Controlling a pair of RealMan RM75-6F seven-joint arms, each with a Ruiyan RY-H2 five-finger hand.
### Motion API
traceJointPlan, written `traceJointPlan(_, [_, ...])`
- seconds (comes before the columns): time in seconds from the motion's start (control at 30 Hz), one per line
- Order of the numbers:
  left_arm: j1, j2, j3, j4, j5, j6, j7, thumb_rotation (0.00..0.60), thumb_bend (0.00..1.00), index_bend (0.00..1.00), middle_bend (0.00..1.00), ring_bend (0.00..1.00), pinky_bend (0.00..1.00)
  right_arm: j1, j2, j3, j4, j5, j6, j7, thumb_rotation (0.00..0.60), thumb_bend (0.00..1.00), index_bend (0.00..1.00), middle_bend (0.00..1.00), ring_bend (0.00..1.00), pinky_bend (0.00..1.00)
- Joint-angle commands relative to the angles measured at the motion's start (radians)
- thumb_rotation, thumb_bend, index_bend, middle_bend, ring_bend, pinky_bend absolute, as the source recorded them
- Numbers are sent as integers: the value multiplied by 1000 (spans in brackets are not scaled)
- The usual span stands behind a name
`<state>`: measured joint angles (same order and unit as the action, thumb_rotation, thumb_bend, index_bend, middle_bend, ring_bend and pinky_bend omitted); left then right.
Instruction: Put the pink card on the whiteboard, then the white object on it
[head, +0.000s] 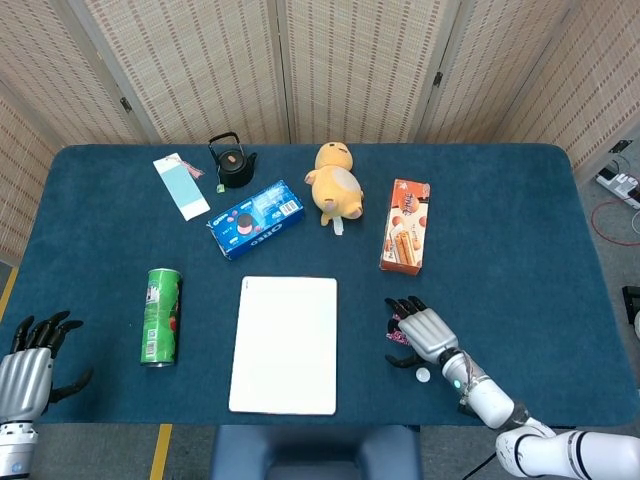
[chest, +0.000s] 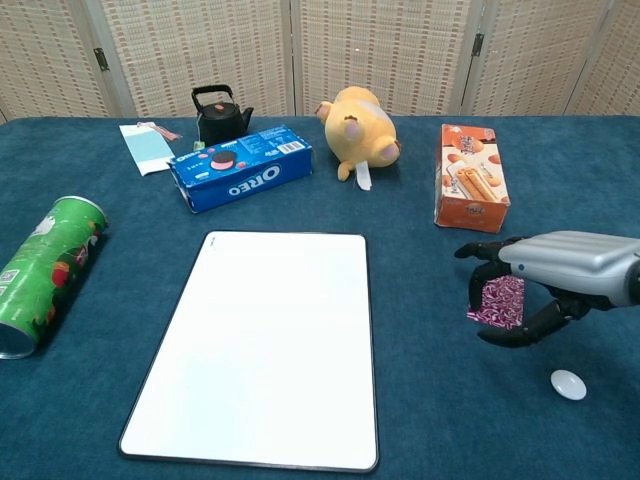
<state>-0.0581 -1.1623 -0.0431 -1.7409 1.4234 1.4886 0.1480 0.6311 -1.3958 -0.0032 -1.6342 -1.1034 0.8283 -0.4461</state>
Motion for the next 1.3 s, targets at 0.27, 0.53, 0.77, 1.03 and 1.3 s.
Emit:
traceJointPlan(0.27, [3,3,0,1,0,2,-3,600,296,270,169,180,0,15,-18,-1,19,-3,-6,2,272,362,336,4,0,0])
traceJointPlan(0.53, [2,4,-1,1,2,2,-6,600,296,274,169,180,0,13,-12,-15,15,2,6,-5,272,362,336,4,0,0])
traceJointPlan(0.77, [0,3,0,-4,9,1,0,600,296,275,169,180,0,-12,27,-47,-7,-3,35,-12,272,361,340,5,0,0])
traceJointPlan(1.03, [3,5,2,-9,15,8,2,600,296,276,169,180,0,-55,99,-64,-21,-19,87,19,270,362,341,7,0,0])
traceJointPlan(1.3, [3,5,4,-12,20,9,6,600,296,276,169,180,0,-117,148,-52,-18,-21,173,63,271,362,341,8,0,0])
